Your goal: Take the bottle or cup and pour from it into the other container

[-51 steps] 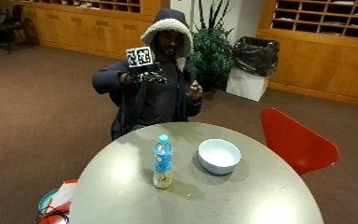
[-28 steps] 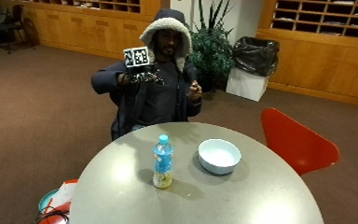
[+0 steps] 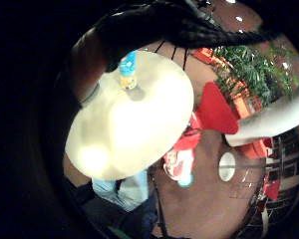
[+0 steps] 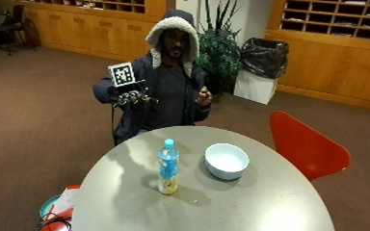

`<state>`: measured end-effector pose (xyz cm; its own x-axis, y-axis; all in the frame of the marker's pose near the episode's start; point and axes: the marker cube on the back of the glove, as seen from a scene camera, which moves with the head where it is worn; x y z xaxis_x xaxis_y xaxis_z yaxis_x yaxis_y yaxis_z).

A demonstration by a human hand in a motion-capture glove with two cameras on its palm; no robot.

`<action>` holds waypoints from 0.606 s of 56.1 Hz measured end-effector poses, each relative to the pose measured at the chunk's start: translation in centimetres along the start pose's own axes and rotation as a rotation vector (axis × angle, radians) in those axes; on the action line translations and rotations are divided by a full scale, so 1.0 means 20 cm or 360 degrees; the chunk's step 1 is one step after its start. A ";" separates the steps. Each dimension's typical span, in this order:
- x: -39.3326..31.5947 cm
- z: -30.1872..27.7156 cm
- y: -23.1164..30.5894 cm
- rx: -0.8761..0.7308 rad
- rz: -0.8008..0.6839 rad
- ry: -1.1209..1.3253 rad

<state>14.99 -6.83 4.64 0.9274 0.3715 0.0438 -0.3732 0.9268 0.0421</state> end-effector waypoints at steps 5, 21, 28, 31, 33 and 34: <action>0.10 0.08 -0.11 -0.0157 -0.0189 -0.0069; 0.13 0.64 -0.56 -0.0269 0.0066 -0.0600; 0.06 0.84 -0.72 -0.0260 0.0031 -0.0883; 0.02 0.92 -0.78 -0.0234 0.0046 -0.1057; -0.01 0.96 -0.82 -0.0210 0.0060 -0.1161; -0.02 0.98 -0.84 -0.0194 0.0067 -0.1209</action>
<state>20.44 -23.52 23.48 0.6244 0.3074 0.7181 -0.3617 0.9286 -0.0830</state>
